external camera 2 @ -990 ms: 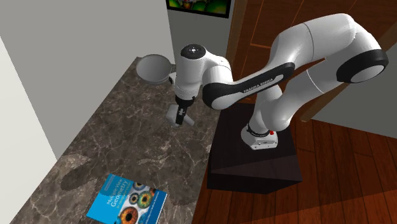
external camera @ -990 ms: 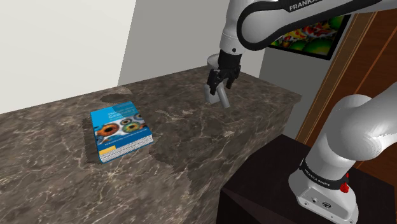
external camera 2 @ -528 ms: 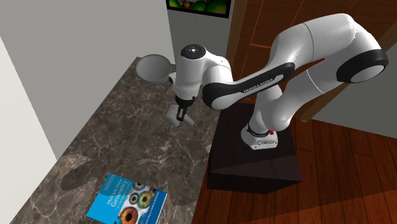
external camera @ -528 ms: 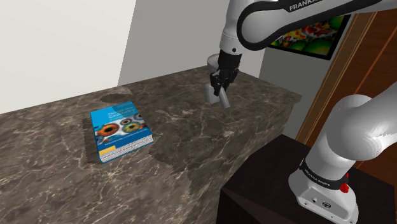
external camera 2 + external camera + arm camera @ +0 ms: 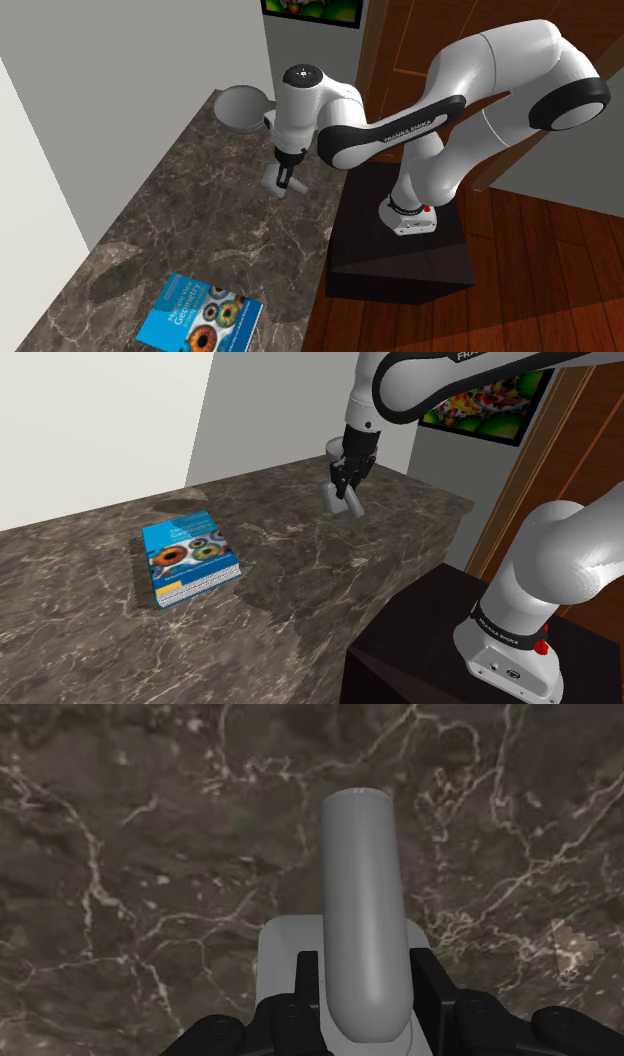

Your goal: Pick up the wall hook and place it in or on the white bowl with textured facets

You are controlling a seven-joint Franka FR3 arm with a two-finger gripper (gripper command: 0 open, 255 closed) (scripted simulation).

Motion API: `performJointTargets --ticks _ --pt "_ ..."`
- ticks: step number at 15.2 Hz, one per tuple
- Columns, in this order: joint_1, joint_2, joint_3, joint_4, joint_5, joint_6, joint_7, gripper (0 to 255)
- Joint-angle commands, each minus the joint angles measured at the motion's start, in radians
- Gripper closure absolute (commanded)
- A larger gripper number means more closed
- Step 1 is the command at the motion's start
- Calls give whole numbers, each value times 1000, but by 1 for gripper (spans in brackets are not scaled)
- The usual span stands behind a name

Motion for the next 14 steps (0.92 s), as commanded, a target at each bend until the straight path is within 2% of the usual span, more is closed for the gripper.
performJointTargets --ticks 1,14 --pt "0 -10 -2 19 -1 -29 0 255" --pt "-4 -20 -12 187 -10 -206 3 255"
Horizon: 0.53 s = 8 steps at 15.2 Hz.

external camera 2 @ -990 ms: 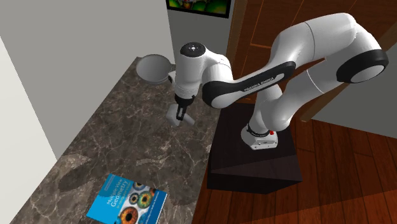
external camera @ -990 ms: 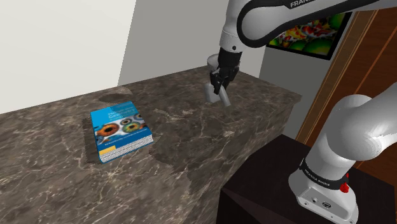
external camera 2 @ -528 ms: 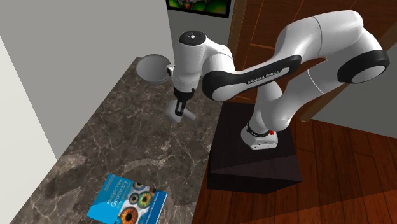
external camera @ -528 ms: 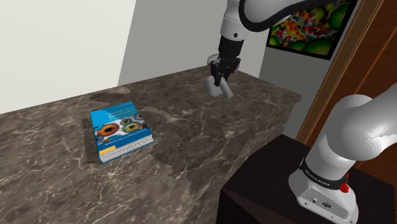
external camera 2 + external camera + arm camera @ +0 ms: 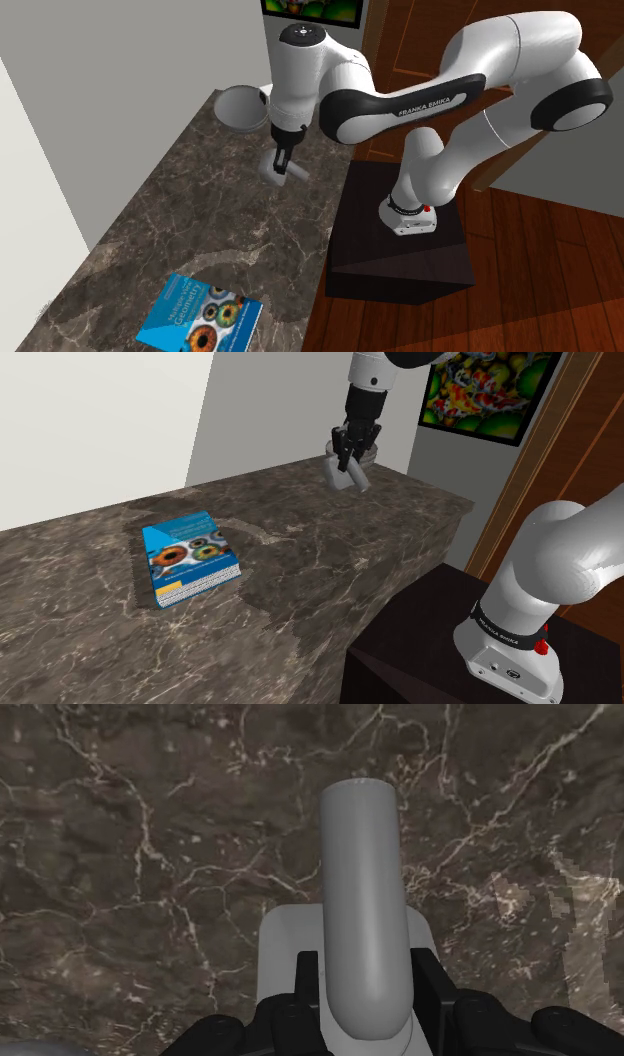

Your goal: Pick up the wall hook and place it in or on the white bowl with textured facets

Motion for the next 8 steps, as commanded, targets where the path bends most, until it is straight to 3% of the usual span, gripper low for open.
performJointTargets --ticks 1,8 --pt "-1 3 -1 30 -2 -27 0 255" --pt "-4 15 -5 133 -6 -118 2 255"
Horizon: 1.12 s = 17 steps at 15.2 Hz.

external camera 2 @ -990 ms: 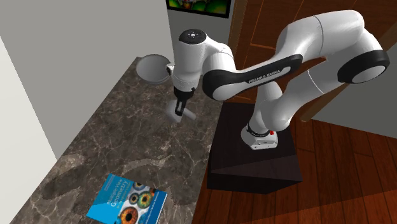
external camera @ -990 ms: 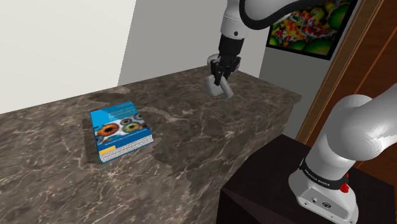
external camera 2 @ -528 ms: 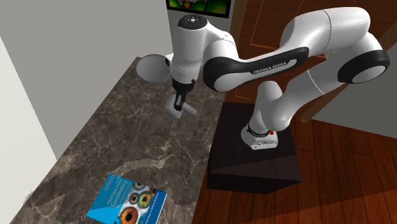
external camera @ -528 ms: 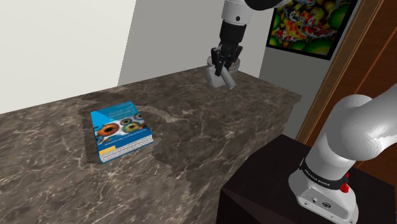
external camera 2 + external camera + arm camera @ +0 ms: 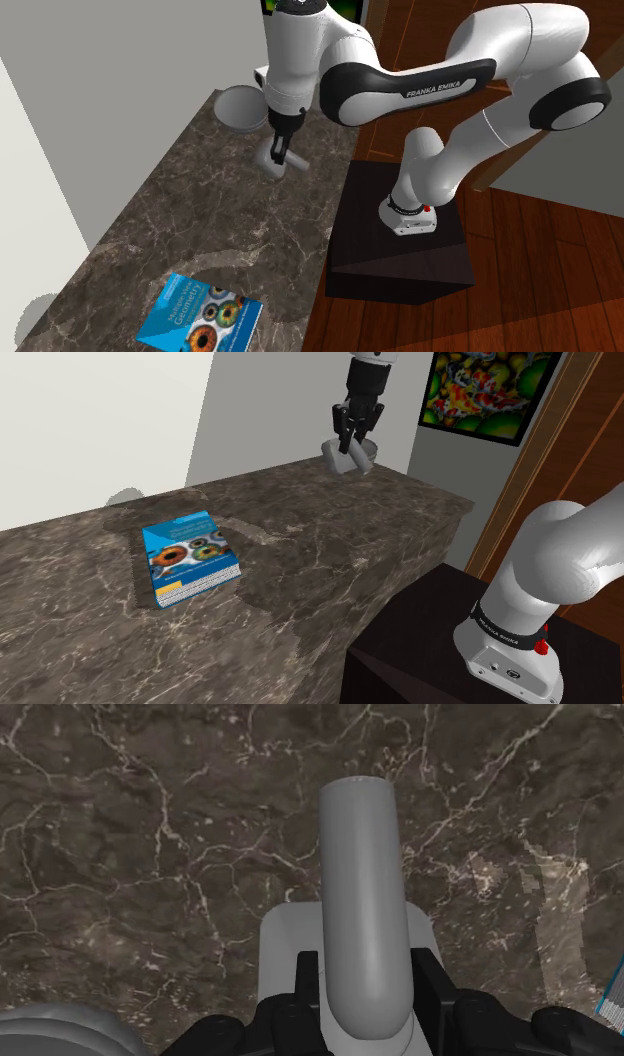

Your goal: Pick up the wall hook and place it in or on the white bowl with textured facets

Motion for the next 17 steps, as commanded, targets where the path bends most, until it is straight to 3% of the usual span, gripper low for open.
performJointTargets --ticks 1,8,17 --pt "0 4 0 31 -1 -27 2 255" --pt "-3 25 -3 134 -5 -109 4 255" --pt "-60 216 -144 310 -43 -101 -179 255"
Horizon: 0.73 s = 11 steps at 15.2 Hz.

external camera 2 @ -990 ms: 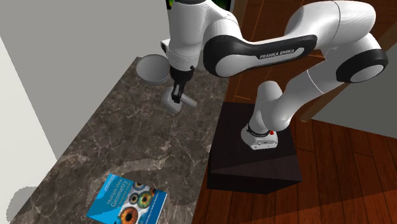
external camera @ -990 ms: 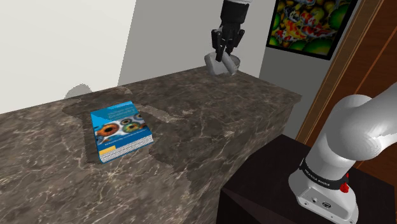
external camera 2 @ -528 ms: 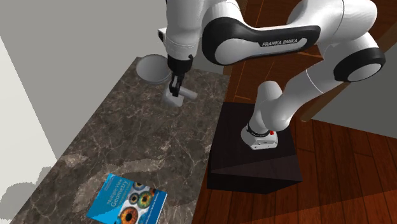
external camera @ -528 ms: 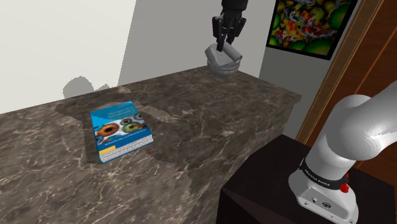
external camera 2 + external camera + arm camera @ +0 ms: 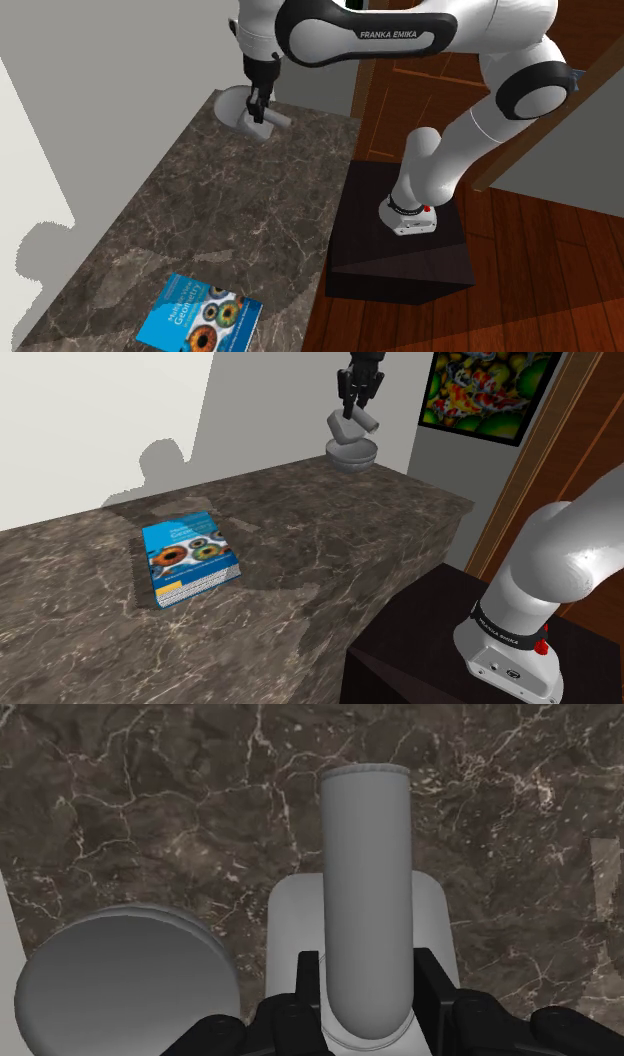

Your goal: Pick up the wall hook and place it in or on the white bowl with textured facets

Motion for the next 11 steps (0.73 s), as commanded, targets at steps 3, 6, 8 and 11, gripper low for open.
performJointTargets --ticks 3,6,8,11 --pt "-25 107 -63 108 -3 -3 -88 255" --pt "-42 192 -105 202 4 -15 -148 255" --pt "-56 253 -131 273 14 -27 -187 255" --pt "-79 353 -167 393 35 -53 -247 255"
